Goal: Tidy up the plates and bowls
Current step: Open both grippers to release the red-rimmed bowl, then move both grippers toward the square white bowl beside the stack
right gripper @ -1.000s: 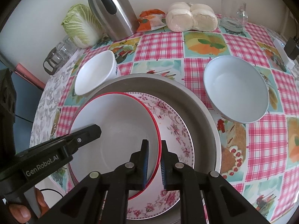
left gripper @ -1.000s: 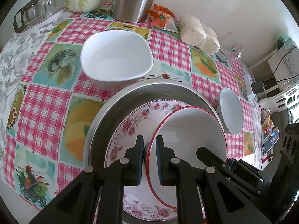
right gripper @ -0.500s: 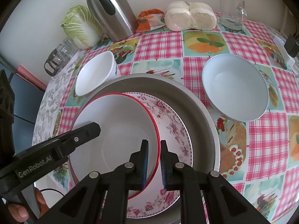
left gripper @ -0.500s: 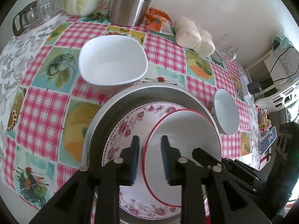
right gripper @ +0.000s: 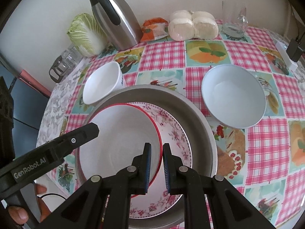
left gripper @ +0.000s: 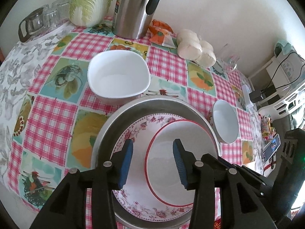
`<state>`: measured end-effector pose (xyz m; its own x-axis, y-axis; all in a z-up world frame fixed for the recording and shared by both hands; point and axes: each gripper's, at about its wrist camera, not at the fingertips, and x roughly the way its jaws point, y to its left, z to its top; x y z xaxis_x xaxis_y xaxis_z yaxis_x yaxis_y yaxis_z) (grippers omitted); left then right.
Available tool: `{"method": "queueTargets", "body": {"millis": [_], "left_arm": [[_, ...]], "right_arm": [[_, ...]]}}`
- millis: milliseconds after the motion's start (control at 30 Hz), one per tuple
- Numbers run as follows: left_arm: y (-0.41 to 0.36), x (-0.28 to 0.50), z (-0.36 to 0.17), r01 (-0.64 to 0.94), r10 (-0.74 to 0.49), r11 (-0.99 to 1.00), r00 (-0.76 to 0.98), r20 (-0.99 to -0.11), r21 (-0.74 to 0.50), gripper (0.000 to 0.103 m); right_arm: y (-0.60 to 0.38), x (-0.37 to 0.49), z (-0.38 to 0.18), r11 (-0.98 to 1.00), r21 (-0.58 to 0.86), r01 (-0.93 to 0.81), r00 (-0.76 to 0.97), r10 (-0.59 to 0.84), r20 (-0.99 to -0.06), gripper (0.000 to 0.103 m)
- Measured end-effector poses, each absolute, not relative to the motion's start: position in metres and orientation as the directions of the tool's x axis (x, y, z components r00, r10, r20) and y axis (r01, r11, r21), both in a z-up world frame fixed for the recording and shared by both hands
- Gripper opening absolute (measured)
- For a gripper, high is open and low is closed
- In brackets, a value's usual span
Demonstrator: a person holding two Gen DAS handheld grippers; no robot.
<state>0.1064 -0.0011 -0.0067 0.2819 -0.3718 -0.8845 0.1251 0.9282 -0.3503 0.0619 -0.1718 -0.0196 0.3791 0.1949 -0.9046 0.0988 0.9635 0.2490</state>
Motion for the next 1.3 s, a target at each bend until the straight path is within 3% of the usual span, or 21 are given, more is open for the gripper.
{"method": "queueTargets", "body": {"millis": [67,200,233,333,400,467,667,1100,1300], "left_arm": [[-0.001,0.106,-0.005,0.124,-0.364,0.931,0.290,-0.885,-0.343,0.051],[0.001,0.106,-0.003,0.116,-0.348,0.937,0.305,-0.886,-0.329,0.061],[0.003,0.106,-0.002,0.109,-0.344,0.939,0.311,-0.886,-0.327,0.067],[0.007,0.106,-0.001,0.089,-0.334,0.942,0.324,-0.885,-0.323,0.070],[0.011,0.105,0.000,0.075,-0.328,0.944,0.336,-0.883,-0.322,0.075],[0.015,0.106,0.000,0.056,-0.314,0.947,0.352,-0.882,-0.315,0.083],[0.026,0.106,-0.002,0.009,-0.255,0.962,0.380,-0.889,-0.273,0.091],[0.032,0.107,-0.007,-0.016,-0.164,0.983,0.389,-0.907,-0.185,0.092],[0.035,0.107,-0.007,-0.027,-0.147,0.985,0.391,-0.909,-0.171,0.093]], "right_arm": [[-0.173,0.060,-0.017,0.962,0.254,0.101,0.391,0.196,-0.899,0.015],[-0.174,0.057,-0.010,0.963,0.250,0.103,0.414,0.187,-0.891,0.033],[-0.174,0.057,-0.009,0.964,0.246,0.102,0.419,0.183,-0.890,0.033],[-0.175,0.056,-0.006,0.963,0.248,0.103,0.426,0.182,-0.886,0.035],[-0.176,0.056,-0.007,0.963,0.245,0.111,0.427,0.176,-0.887,0.049],[-0.178,0.056,-0.007,0.963,0.241,0.118,0.431,0.169,-0.887,0.058],[-0.184,0.056,-0.008,0.962,0.237,0.136,0.440,0.156,-0.885,0.073],[-0.182,0.056,-0.011,0.968,0.214,0.131,0.439,0.137,-0.888,0.100],[-0.182,0.056,-0.010,0.970,0.209,0.127,0.447,0.132,-0.885,0.103]]}}
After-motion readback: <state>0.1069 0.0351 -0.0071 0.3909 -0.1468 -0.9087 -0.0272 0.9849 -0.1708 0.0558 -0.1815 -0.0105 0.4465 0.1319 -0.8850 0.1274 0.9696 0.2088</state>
